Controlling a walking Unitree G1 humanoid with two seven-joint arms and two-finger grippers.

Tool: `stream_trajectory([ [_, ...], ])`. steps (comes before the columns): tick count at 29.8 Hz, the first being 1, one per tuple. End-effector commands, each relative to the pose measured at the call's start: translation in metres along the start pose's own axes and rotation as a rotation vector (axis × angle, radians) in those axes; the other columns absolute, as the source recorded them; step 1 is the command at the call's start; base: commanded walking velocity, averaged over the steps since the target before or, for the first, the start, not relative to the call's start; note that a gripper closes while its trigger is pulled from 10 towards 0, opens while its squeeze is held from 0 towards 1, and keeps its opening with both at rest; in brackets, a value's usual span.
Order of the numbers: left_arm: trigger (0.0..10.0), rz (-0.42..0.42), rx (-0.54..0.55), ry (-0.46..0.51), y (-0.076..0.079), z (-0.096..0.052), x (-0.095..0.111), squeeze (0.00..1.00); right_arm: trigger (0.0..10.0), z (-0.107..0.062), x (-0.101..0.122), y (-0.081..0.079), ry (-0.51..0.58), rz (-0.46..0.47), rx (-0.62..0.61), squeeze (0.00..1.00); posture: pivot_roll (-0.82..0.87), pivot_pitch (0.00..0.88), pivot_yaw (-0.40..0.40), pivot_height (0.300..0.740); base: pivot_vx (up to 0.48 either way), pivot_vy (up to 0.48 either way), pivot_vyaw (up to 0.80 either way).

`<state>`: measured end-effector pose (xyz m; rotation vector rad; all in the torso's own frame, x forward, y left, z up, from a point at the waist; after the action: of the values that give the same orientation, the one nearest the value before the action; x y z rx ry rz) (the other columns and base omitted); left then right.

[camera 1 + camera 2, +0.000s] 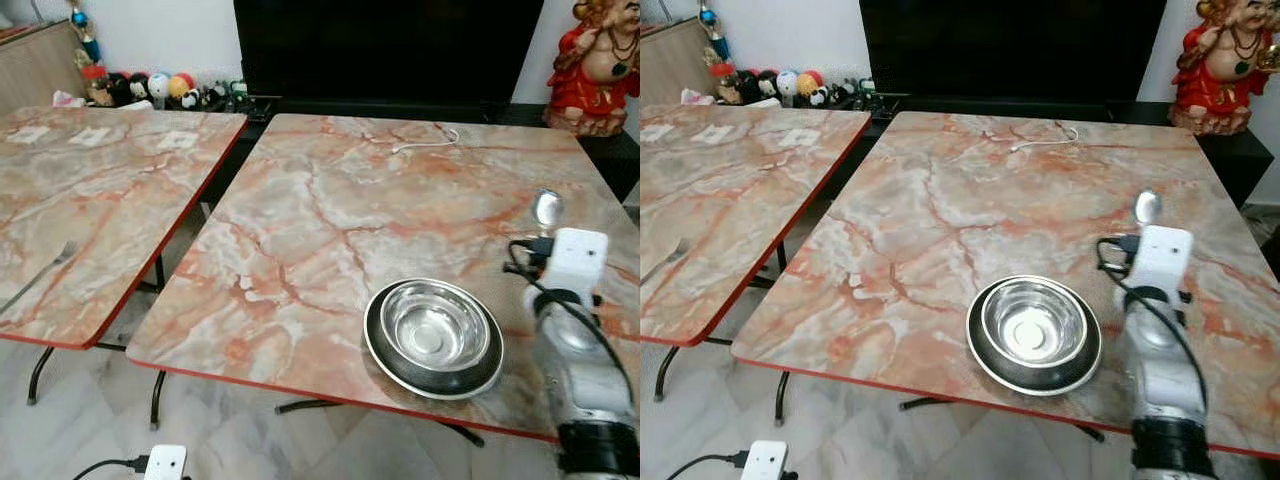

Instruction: Setting the table

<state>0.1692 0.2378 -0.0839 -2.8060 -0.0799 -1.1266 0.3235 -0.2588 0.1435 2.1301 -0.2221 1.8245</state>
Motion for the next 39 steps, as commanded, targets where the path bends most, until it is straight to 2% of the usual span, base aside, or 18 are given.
stream_trajectory([
  [1, 10.0, -0.009, -0.007, -0.006, 0.001, 0.0, 0.0, 0.0, 10.0, -0.002, 0.0, 0.001, -0.031, 0.007, 0.024, 0.0, -0.04, 0.016, 0.031, 0.74, 0.0, 0.0, 0.0],
  [5, 10.0, -0.007, -0.007, -0.01, 0.0, 0.001, 0.0, 0.0, 10.0, -0.004, -0.017, -0.007, -0.133, 0.038, 0.106, 0.0, -0.05, 0.018, 0.033, 0.74, 0.0, 0.0, 0.0],
  [8, 10.0, -0.01, -0.004, -0.015, -0.001, 0.0, -0.001, 0.0, 10.0, -0.006, -0.027, -0.01, -0.185, 0.077, 0.113, 0.0, -0.04, 0.016, 0.031, 0.74, 0.0, 0.0, 0.0],
  [17, 10.0, -0.013, 0.001, -0.025, -0.004, -0.001, -0.003, 0.0, 10.0, -0.008, -0.048, -0.011, -0.288, 0.115, 0.129, 0.0, -0.03, 0.017, 0.031, 0.74, 0.0, 0.0, 0.0],
  [24, 10.0, -0.012, -0.002, -0.026, -0.004, -0.001, -0.004, 0.0, 10.0, -0.014, -0.057, -0.006, -0.322, 0.122, 0.124, 0.0, -0.03, 0.02, 0.034, 0.74, 0.0, 0.0, 0.0],
  [31, 10.0, -0.008, -0.001, -0.027, -0.005, -0.001, -0.003, 0.0, 10.0, -0.017, -0.06, -0.01, -0.325, 0.181, 0.159, 0.0, -0.04, 0.021, 0.037, 0.74, 0.0, 0.0, 0.0],
  [33, 10.0, -0.007, -0.001, -0.027, -0.005, -0.001, -0.003, 0.0, 10.0, -0.018, -0.064, -0.013, -0.339, 0.194, 0.204, 0.0, -0.04, 0.02, 0.036, 0.74, 0.0, 0.0, 0.0],
  [39, 10.0, -0.008, 0.001, -0.026, -0.005, -0.001, -0.003, 0.0, 10.0, -0.022, -0.07, -0.01, -0.362, 0.156, 0.207, 0.0, -0.03, 0.02, 0.036, 0.74, 0.0, 0.0, 0.0],
])
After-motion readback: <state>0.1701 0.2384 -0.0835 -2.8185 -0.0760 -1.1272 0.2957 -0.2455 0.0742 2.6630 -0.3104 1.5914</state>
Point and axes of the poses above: a point about 5 cm out from each wrist's last joint towards the gripper, its own z axis pointing out of the wrist towards the gripper, its own x axis along the axis of the wrist's last joint, y = z × x, the point moved 1 cm from there along z, pointing out of the wrist towards the gripper, and after that the axes turned 5 degrees about -z, right-handed, at the moved point
